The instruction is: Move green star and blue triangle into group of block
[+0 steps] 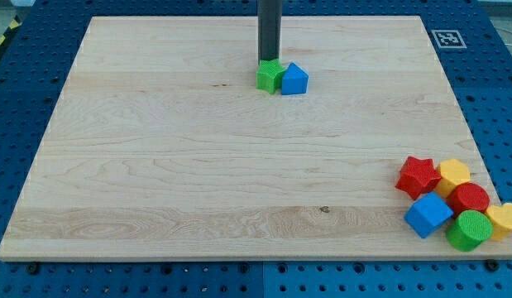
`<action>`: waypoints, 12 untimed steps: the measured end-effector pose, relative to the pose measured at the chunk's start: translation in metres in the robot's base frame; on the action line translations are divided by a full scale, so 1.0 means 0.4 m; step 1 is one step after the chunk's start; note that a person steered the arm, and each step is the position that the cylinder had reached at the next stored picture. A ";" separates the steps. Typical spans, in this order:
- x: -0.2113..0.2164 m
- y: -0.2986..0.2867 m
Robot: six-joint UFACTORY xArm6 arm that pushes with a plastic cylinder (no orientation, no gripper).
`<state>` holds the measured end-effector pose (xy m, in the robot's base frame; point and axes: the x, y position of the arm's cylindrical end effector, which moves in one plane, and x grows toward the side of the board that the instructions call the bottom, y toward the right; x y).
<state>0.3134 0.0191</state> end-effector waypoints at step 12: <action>0.119 0.058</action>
<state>0.3612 0.0424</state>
